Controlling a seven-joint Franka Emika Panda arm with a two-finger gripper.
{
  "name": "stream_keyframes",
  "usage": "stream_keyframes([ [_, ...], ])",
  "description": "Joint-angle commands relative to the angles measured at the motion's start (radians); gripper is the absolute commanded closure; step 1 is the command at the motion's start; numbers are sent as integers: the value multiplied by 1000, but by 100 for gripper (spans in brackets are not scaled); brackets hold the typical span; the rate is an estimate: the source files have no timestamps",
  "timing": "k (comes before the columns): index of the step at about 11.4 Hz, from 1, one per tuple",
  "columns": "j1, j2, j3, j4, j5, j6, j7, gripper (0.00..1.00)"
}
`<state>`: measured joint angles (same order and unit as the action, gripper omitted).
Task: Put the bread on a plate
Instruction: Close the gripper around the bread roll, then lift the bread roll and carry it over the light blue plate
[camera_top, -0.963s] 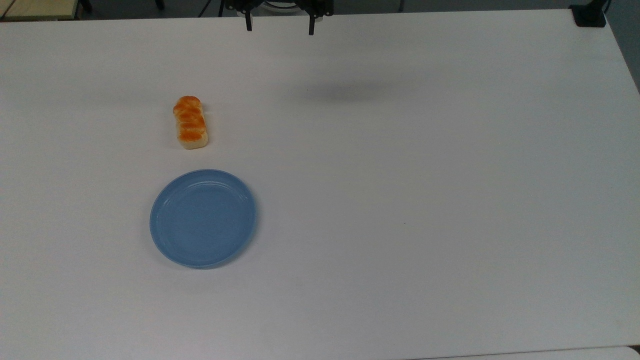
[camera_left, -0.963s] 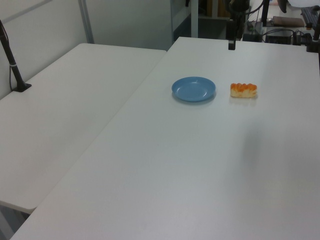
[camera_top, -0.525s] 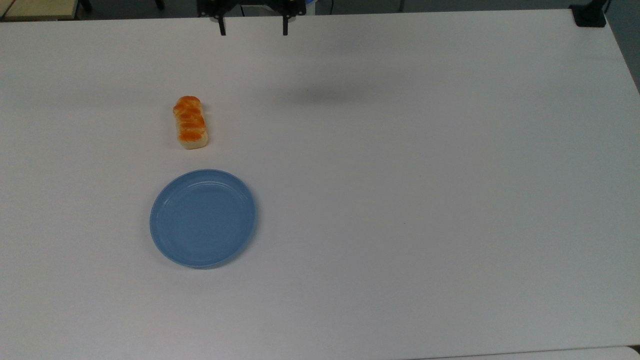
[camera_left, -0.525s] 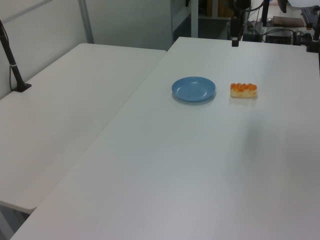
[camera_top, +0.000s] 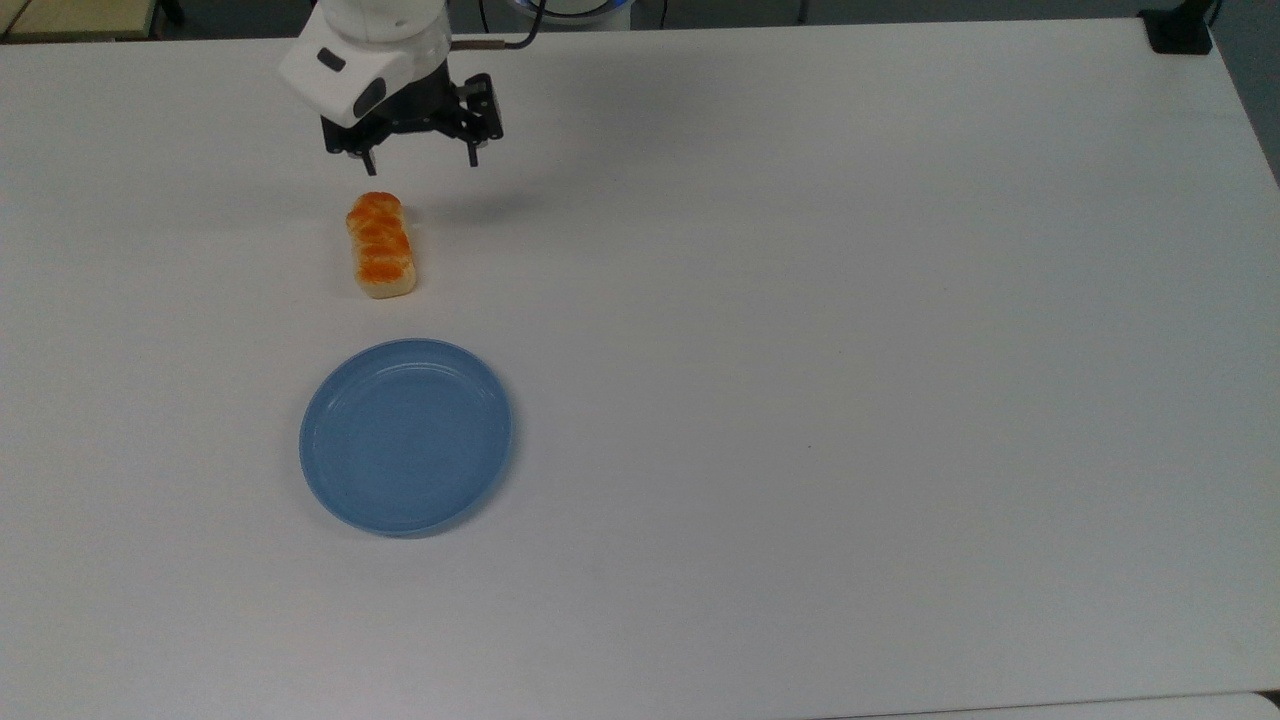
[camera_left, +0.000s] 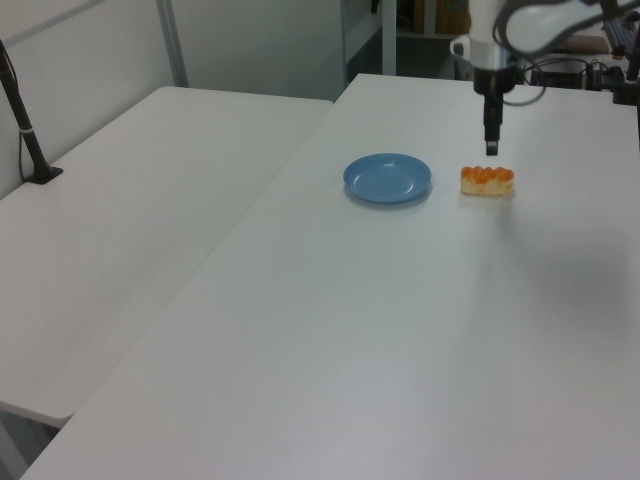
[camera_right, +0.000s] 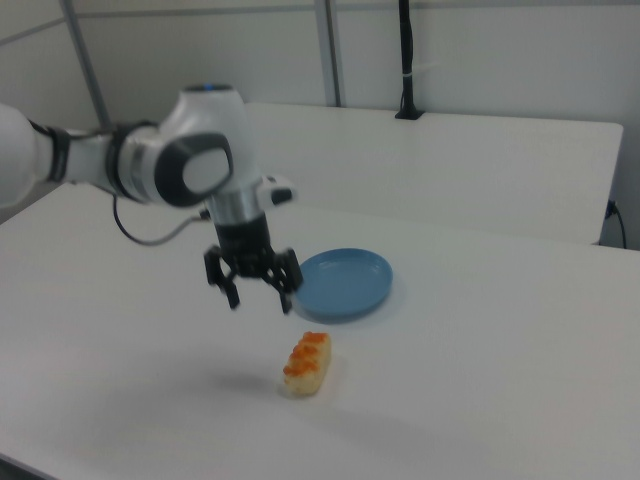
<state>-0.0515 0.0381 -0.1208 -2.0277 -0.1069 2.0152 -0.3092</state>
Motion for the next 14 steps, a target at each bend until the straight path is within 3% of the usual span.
stream_keyframes([
  [1,-92,49,0,-69,-25,126,-88,0],
  [7,-106,192,6,-60,-11,303,-73,1],
  [9,-105,224,6,-51,-11,326,-74,47],
  [10,-105,224,6,-49,-11,329,-73,58],
  [12,-105,221,6,31,-2,256,-67,58],
  [14,-102,238,6,177,70,145,-54,58],
])
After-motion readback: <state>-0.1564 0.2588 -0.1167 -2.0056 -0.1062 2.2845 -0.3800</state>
